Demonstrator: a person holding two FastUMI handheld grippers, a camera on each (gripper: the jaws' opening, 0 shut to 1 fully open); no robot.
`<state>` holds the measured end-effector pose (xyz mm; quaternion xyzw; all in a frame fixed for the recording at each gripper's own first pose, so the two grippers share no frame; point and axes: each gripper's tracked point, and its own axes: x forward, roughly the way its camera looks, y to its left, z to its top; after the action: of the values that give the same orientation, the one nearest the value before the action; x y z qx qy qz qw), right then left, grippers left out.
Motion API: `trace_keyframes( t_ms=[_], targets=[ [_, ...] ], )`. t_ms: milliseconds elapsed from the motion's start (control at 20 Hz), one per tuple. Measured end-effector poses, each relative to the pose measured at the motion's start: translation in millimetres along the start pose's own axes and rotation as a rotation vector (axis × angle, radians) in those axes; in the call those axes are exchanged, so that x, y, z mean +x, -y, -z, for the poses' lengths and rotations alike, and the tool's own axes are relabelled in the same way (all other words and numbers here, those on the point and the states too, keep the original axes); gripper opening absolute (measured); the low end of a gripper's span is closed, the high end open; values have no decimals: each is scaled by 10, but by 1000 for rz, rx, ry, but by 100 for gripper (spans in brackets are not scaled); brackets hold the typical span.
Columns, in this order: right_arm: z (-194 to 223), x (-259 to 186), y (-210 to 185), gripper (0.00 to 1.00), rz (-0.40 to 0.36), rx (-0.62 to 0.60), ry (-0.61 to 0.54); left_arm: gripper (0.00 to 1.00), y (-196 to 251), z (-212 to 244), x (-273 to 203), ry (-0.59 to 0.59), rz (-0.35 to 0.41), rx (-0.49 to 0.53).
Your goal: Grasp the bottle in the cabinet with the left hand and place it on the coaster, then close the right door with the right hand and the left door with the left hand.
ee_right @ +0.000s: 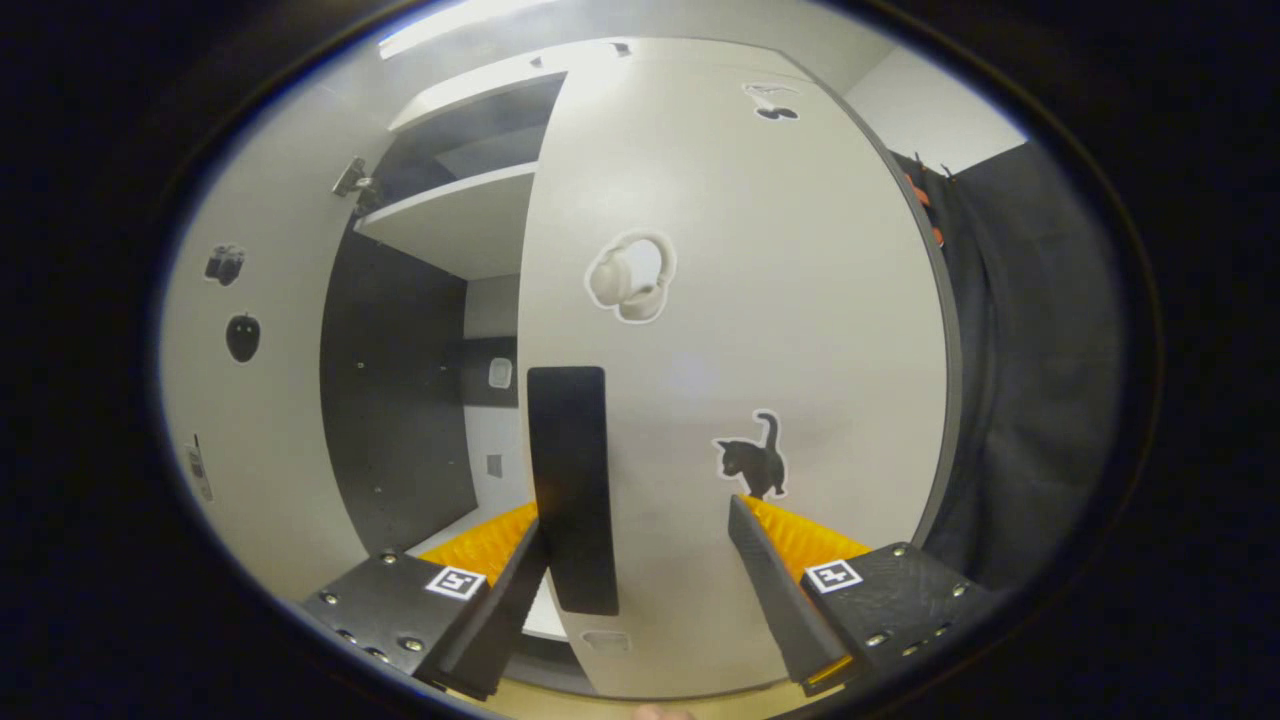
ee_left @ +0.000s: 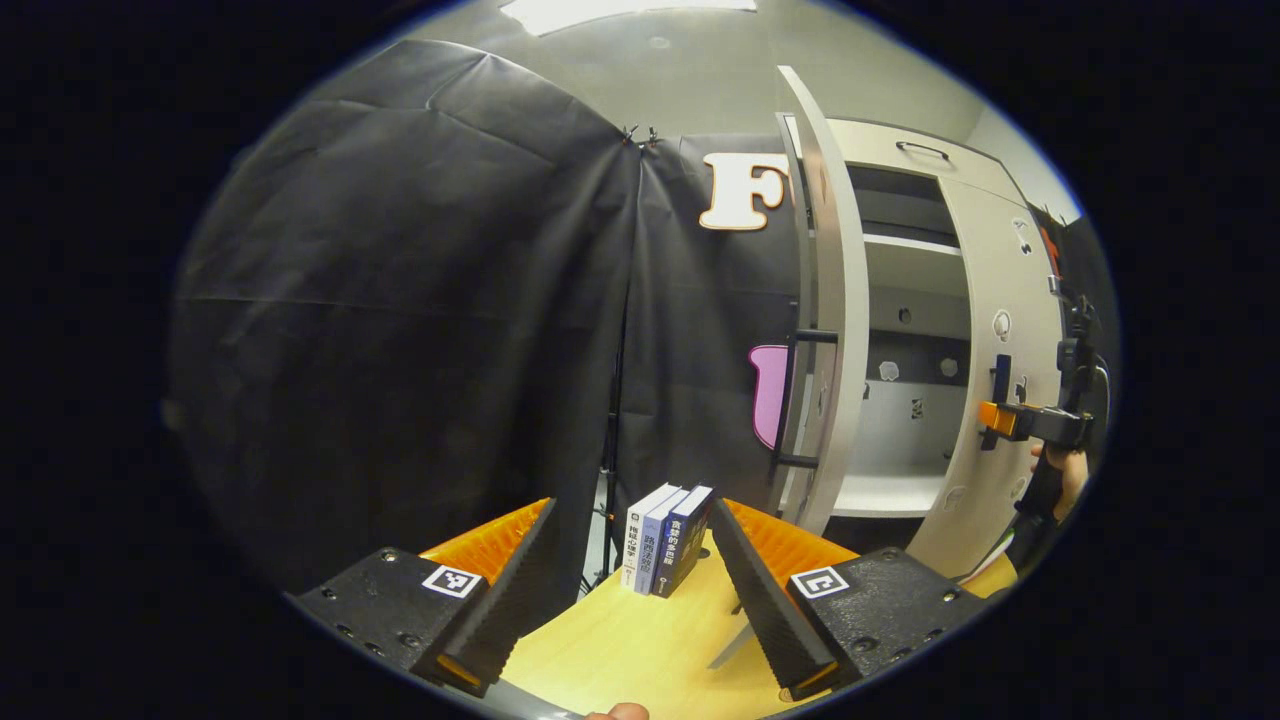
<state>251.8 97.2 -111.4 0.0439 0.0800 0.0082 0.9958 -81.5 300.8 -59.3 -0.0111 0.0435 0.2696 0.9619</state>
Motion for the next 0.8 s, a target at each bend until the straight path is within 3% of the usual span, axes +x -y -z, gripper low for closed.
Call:
trace_keyframes(
  t_ms=[250,500,800],
  targets=[
    [-3,21,-5,100,3,-6,9,97,71,-67,68,11,16,7],
    [8,12,-6,100,-8,-9,21,94,363,-279,204,59,91,-10],
    [71,-206,0,100,-130,56,-15,96,587,-316,493,86,162,45]
  ],
)
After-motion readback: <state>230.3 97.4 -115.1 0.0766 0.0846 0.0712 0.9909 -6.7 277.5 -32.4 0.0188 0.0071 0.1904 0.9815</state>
